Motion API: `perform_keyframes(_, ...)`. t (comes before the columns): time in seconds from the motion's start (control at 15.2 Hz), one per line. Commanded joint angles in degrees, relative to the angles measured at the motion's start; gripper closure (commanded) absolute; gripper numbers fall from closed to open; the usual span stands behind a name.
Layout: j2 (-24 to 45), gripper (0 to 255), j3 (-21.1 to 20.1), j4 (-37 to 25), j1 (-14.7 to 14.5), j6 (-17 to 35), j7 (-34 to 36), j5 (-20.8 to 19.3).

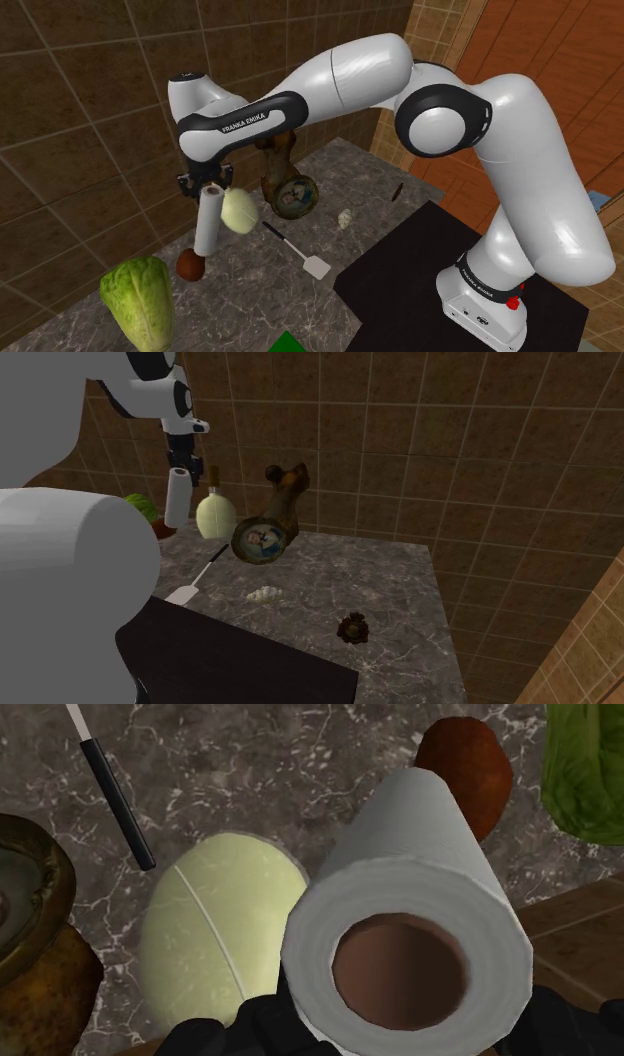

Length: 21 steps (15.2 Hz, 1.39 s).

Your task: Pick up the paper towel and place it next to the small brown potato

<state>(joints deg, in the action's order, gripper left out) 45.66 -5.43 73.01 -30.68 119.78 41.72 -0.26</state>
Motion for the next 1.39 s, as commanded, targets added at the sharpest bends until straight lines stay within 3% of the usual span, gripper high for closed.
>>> perform_keyframes(0.0,0.35,255,-0.13,0.47,-0.16,-0.11,-0.03,0.03)
perform_keyframes(0.26,0.35,255,-0.12,0.48,-0.17,-0.1,-0.03,0.03)
perform_keyframes(0.33,0.54,0,-0.12,0.09,-0.21,-0.29,0.01,0.02)
perform_keyframes(0.66,0.34,0,-0.12,0.48,-0.17,-0.1,-0.03,0.03)
perform_keyframes(0.92,-2.81,0,-0.23,-1.58,0.12,-5.32,-0.11,0.2)
perform_keyframes(1.32,-2.81,0,-0.23,-1.58,0.12,-5.32,-0.11,0.2)
